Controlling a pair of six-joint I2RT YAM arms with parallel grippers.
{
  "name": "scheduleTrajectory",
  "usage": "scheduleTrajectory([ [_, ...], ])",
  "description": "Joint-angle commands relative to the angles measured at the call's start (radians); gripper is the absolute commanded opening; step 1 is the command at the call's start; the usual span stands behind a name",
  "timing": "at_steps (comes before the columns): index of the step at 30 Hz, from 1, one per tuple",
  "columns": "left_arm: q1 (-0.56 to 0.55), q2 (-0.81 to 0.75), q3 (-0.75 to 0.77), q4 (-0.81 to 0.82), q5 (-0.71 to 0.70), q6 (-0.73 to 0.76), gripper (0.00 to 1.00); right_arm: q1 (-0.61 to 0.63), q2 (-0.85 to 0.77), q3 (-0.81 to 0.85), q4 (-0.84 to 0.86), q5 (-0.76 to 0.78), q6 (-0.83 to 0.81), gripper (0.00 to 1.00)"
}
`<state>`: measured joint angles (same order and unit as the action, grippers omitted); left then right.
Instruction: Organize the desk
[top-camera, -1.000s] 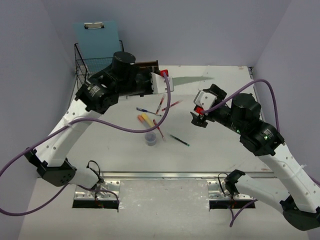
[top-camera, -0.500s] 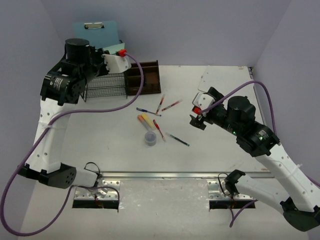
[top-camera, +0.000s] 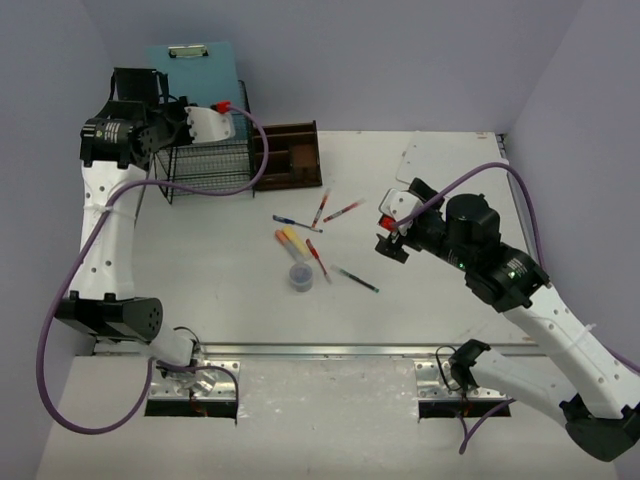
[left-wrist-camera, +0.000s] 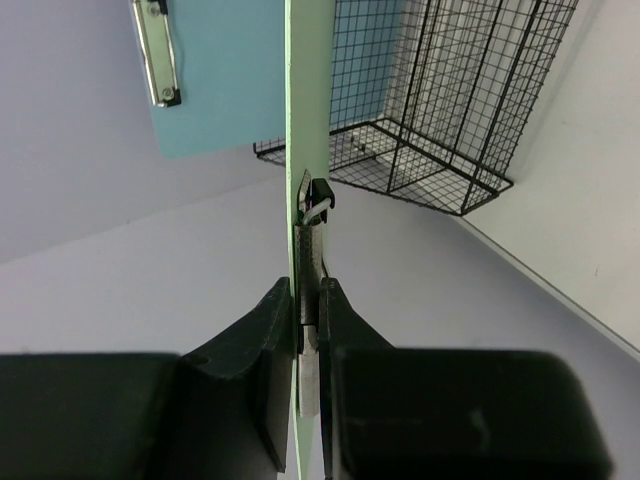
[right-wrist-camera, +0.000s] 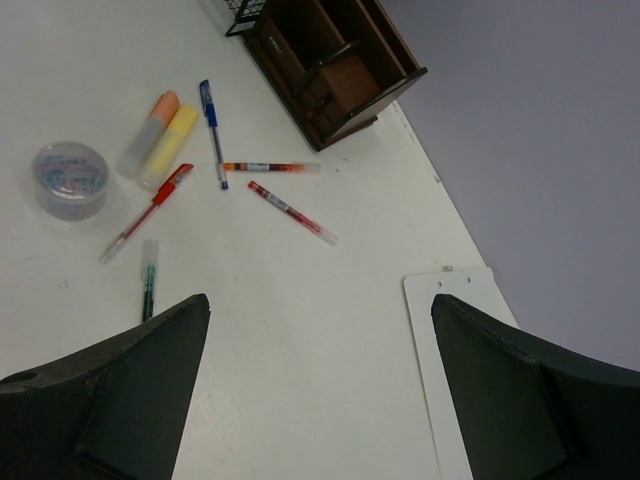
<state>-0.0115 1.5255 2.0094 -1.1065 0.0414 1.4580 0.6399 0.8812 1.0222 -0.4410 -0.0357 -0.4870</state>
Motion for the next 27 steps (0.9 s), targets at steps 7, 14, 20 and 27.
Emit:
scheduleTrajectory([
  [7, 0.010, -0.004, -0.071, 0.075, 0.139, 0.056, 0.00, 0.003, 0.001, -0.027, 0.077, 0.005, 0.007, 0.93],
  [14, 0.011, -0.008, -0.151, 0.078, 0.163, 0.089, 0.00, 0.003, 0.010, -0.041, 0.091, 0.003, 0.008, 0.93],
  [20, 0.032, 0.037, -0.176, 0.120, 0.164, 0.084, 0.00, 0.003, 0.016, -0.050, 0.094, -0.003, 0.010, 0.93],
  [27, 0.079, 0.143, -0.072, 0.102, 0.276, 0.055, 0.00, 0.003, 0.022, -0.059, 0.099, -0.007, 0.010, 0.93],
])
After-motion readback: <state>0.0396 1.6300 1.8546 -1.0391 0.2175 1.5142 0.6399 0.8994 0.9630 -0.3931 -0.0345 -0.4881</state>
